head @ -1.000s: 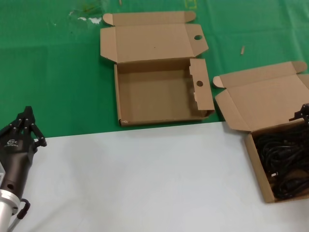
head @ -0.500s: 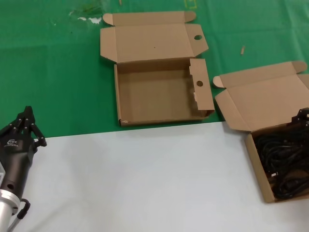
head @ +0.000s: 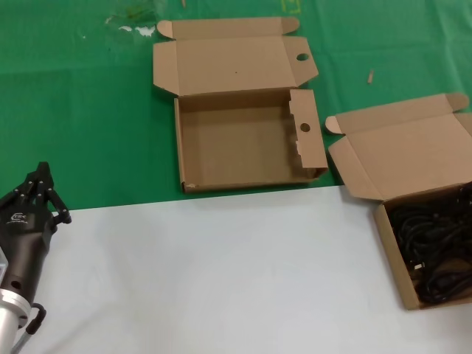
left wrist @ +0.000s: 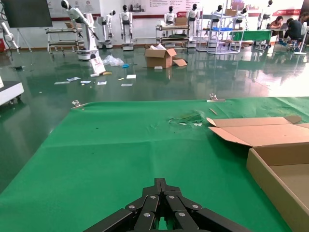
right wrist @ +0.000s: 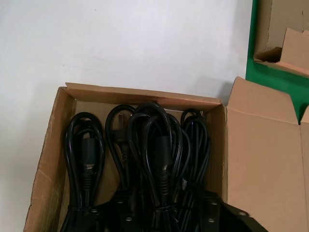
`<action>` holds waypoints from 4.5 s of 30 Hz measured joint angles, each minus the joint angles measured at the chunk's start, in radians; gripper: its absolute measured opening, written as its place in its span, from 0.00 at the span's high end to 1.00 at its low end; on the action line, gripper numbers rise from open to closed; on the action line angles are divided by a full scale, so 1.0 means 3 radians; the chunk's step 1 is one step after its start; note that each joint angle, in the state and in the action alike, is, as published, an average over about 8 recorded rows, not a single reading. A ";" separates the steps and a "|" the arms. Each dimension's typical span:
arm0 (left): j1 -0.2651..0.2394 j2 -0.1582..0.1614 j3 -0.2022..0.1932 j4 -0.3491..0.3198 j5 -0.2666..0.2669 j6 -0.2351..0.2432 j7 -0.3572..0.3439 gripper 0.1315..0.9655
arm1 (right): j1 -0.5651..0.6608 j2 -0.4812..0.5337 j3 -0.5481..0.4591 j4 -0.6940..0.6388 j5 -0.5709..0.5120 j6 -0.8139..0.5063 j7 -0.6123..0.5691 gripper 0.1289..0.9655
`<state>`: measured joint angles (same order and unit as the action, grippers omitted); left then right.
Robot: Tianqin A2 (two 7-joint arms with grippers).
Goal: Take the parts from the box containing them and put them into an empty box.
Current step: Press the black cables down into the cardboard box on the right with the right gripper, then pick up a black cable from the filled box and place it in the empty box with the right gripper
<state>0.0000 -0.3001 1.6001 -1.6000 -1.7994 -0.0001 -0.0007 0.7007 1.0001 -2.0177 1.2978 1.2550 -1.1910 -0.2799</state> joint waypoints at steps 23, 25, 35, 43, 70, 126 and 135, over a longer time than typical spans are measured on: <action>0.0000 0.0000 0.0000 0.0000 0.0000 0.0000 0.0000 0.99 | -0.0004 0.0107 0.0063 0.0252 0.0046 -0.0123 0.0245 0.91; 0.0000 0.0000 0.0000 0.0000 0.0000 0.0000 0.0000 0.99 | 0.0042 0.0138 0.0075 0.0349 0.0032 -0.0194 0.0343 0.91; 0.0000 0.0000 0.0000 0.0000 0.0000 0.0000 0.0000 0.99 | 0.0315 0.0251 0.0093 0.0726 -0.0103 -0.0579 0.0765 0.91; 0.0000 0.0000 0.0000 0.0000 -0.0001 0.0000 0.0001 0.99 | 0.0341 0.0320 0.0104 0.0784 -0.0145 -0.0722 0.0871 0.91; 0.0000 0.0000 0.0000 0.0000 -0.0001 0.0000 0.0001 0.99 | 0.0658 0.0439 0.0277 0.1176 -0.0023 -0.1141 0.1309 0.91; 0.0000 0.0000 0.0000 0.0000 -0.0001 0.0000 0.0001 0.99 | 0.1999 -0.2866 -0.1026 -0.2083 -0.1051 0.0625 0.0762 0.89; 0.0000 0.0000 0.0000 0.0000 -0.0001 0.0000 0.0001 0.99 | 0.2029 -0.2927 -0.0982 -0.2336 -0.0937 0.0786 0.0575 0.83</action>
<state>0.0000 -0.3000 1.6000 -1.6000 -1.7997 0.0000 -0.0003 1.3093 0.1220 -2.3123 0.5969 0.9740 -0.9554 -0.1074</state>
